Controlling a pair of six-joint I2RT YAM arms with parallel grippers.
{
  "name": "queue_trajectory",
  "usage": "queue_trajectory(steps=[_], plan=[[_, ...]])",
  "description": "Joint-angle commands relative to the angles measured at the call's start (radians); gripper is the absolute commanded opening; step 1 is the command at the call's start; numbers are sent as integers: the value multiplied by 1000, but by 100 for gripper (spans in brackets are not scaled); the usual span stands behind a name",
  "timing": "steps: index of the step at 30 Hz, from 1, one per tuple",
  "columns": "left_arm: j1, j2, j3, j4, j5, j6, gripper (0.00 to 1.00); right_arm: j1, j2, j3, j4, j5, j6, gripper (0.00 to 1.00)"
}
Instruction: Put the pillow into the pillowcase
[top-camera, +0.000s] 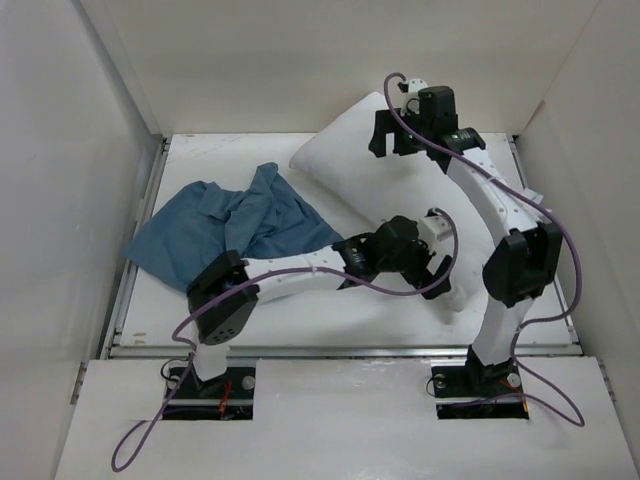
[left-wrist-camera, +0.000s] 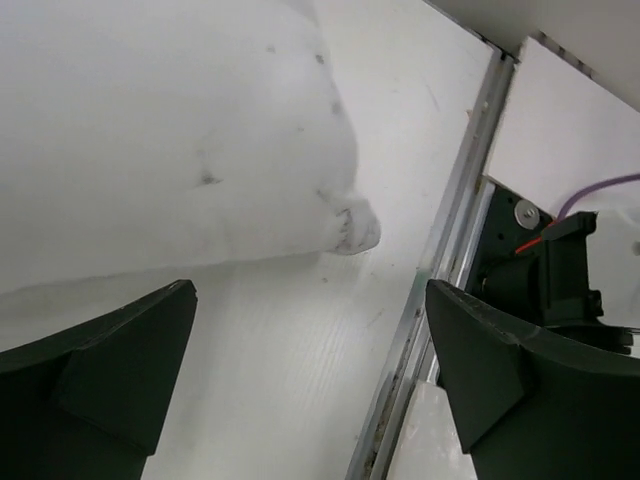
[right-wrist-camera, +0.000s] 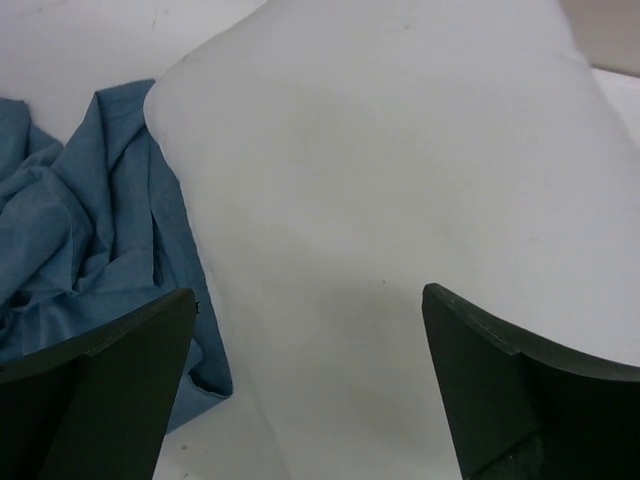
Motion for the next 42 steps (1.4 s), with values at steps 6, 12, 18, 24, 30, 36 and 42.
queue_trajectory(steps=[6,12,18,24,30,36,42], plan=[[108,-513,-246,-158,-568,-141,100,-14,-239,-171,-46,248,171,100],[307,-591,-239,-423,-737,-397,100,19,-314,-490,76,246,237,100],[471,-507,-154,-465,-723,-461,100,19,-455,-772,-2,377,380,100],[560,-352,5,-500,-705,-405,100,-27,-693,-906,-199,603,519,100],[597,-295,5,-529,-656,-428,100,-27,-794,-823,-175,508,377,100],[608,-304,-148,-506,-602,-513,100,163,-718,-649,63,465,121,100],[626,-352,-166,-603,-706,-592,100,263,-335,-309,74,448,-62,100]])
